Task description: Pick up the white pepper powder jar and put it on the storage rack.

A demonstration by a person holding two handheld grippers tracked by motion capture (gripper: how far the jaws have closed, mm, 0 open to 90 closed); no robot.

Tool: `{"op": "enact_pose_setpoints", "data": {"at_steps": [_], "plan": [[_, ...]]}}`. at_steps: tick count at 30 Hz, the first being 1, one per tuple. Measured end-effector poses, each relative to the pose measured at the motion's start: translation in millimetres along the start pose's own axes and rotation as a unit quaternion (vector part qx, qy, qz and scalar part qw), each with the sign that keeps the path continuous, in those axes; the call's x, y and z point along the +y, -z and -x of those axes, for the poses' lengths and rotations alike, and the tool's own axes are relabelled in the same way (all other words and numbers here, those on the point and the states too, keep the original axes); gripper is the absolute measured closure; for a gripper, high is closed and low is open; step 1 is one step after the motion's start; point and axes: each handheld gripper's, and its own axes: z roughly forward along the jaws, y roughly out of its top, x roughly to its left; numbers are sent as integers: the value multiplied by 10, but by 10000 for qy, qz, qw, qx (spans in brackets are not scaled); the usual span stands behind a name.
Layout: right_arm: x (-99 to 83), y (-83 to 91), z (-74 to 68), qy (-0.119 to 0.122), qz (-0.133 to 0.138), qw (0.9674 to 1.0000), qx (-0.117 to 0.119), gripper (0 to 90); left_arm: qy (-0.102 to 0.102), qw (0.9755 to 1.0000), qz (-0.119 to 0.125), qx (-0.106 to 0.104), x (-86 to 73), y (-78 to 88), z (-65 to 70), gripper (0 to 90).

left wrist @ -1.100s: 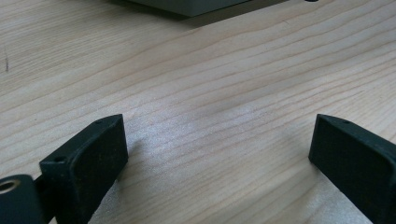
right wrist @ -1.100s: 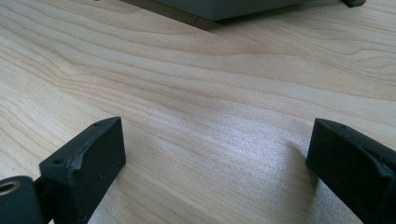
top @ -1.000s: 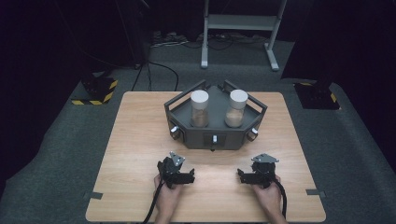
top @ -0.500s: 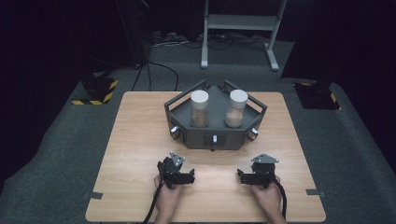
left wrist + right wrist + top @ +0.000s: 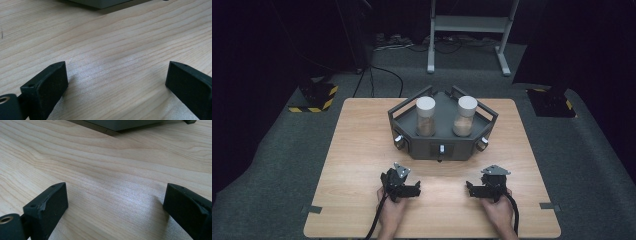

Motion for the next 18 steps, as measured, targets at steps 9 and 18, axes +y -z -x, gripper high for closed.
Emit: {"op": "enact_pose_setpoints", "data": {"at_steps": [9,18], "plan": [[4,-6,-13,-32,4,10000,-21,56,18,10000,28,18,-12,-1,14,39],[5,-7,-13,-26,6,10000,-23,59,-27,10000,-22,-50,-3,9,-12,26]]}}
